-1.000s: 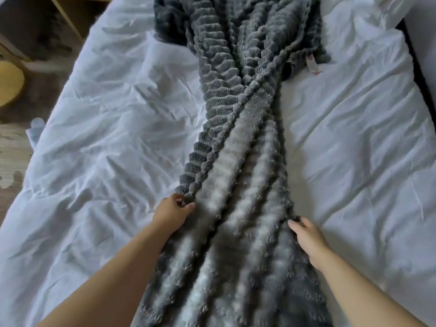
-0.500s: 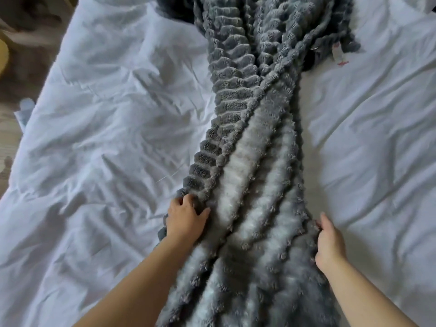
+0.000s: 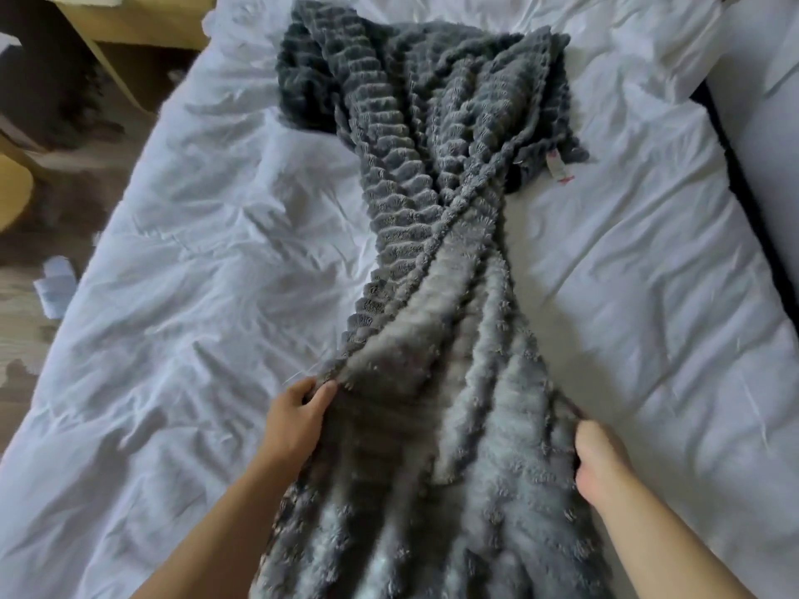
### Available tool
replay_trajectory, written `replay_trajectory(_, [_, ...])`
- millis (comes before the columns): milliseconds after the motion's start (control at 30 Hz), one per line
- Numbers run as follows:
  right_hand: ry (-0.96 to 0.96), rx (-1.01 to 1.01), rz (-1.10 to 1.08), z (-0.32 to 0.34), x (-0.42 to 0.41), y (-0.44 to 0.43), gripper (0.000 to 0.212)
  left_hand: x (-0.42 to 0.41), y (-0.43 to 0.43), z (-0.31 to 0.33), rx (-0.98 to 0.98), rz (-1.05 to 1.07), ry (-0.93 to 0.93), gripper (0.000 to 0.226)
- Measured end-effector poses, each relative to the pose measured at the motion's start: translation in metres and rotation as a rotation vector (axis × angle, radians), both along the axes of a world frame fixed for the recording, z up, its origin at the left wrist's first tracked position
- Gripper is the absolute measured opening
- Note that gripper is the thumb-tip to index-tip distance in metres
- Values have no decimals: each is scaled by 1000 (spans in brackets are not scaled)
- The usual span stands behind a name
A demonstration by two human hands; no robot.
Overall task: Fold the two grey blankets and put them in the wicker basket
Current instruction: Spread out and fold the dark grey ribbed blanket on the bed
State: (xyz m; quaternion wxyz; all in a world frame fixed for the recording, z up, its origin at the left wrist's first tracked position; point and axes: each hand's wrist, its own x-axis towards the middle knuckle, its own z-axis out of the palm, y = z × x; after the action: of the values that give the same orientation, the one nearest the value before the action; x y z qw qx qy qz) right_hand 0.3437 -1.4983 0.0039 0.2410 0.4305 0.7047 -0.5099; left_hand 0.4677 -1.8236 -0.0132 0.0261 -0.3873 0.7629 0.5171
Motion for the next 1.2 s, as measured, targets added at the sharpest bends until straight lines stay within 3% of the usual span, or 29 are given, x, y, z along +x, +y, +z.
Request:
replay_trajectory(67, [58, 124, -90, 23, 4, 22, 25, 15, -7, 25, -36, 79, 18, 32])
replay_trajectory(200, [68, 468, 132, 70, 13, 26, 26, 35, 15, 79, 2, -77, 40, 32])
replay_trajectory(233, [99, 433, 214, 81, 16, 11, 28, 37, 30, 91, 23, -178, 49, 30])
replay_trajectory(333, [180, -21, 406, 106, 30, -50, 25, 32, 84, 112, -57, -649, 85, 23])
replay_trajectory(367, [166, -91, 515, 109, 34, -68, 32, 28, 100, 116, -63, -799, 97, 18])
replay_trajectory(433, [126, -38, 668, 103, 43, -89, 65, 20, 121, 123, -50, -999, 105, 15])
replay_trajectory(533, [152, 98, 526, 99, 47, -82, 60, 13, 127, 121, 28, -1099, 16, 25])
replay_trajectory(633, [185, 75, 346, 92, 42, -62, 58, 9, 113, 99, 159, -797, -130, 33])
replay_trajectory(700, [182, 49, 333, 88, 43, -55, 53, 7, 97, 75, 93, -485, -190, 25])
replay_trajectory(800, [209, 36, 350, 82, 48, -53, 18, 16, 58, 34, -101, -195, -363, 34])
replay_trajectory(867, [250, 36, 366, 77, 49, -55, 11, 23, 36, 7, -132, -107, -465, 44])
replay_trajectory(967, [299, 72, 385, 70, 50, -58, 20, 25, 21, -27, -6, -15, -491, 66])
replay_trajectory(1000, [324, 86, 379, 68, 49, -58, 18, 22, 20, -35, 44, -17, -496, 65])
replay_trajectory(1100, [393, 112, 331, 65, 47, -56, 5, 13, 19, -39, 173, -78, -455, 24])
replay_trajectory(1200, [414, 114, 252, 66, 44, -61, 13, 12, 9, -25, 216, 58, -296, 22])
